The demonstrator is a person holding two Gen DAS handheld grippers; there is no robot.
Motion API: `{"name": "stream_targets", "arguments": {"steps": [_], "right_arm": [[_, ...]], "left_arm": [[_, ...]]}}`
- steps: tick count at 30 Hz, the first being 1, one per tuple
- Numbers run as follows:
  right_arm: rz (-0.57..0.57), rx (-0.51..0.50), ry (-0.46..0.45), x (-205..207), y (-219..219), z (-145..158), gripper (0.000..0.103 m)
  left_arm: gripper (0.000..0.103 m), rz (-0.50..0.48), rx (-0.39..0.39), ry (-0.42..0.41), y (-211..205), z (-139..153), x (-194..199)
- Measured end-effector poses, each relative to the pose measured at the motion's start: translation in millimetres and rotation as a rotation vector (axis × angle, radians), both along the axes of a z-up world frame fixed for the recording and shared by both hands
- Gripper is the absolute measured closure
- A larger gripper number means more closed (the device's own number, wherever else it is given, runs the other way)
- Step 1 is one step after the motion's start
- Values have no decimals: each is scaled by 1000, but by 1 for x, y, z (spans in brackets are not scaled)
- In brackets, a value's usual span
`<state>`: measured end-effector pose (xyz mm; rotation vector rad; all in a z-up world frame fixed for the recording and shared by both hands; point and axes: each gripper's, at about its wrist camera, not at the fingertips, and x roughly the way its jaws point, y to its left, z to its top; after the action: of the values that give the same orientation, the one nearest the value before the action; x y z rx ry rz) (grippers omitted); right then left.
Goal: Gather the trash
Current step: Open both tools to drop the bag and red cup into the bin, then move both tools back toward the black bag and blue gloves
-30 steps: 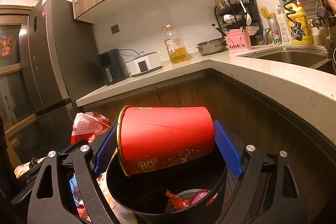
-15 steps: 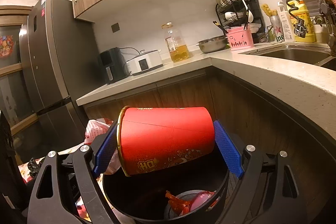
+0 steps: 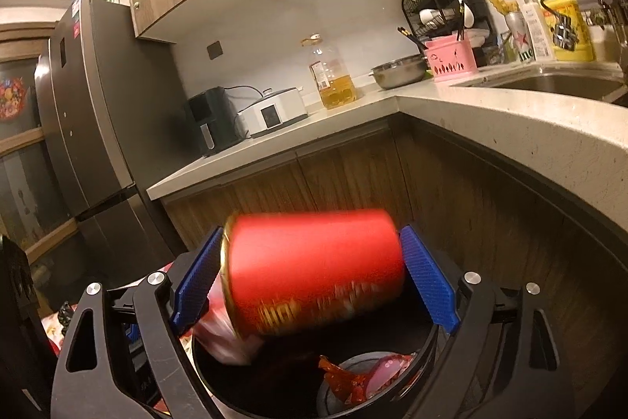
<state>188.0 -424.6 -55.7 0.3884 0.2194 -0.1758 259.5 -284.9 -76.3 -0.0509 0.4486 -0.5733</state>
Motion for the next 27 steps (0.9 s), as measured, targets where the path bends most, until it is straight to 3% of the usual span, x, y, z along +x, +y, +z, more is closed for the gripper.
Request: {"name": "stream_targets", "arguments": {"steps": [12,27], "right_arm": [[-24,-47,6,-15,9,2,15],[34,-102,-9,-29,54,2,15]], "left_arm": [[40,119,-3,15,31,-1,-8],[35,401,30,-22,117,-6,-39]]}}
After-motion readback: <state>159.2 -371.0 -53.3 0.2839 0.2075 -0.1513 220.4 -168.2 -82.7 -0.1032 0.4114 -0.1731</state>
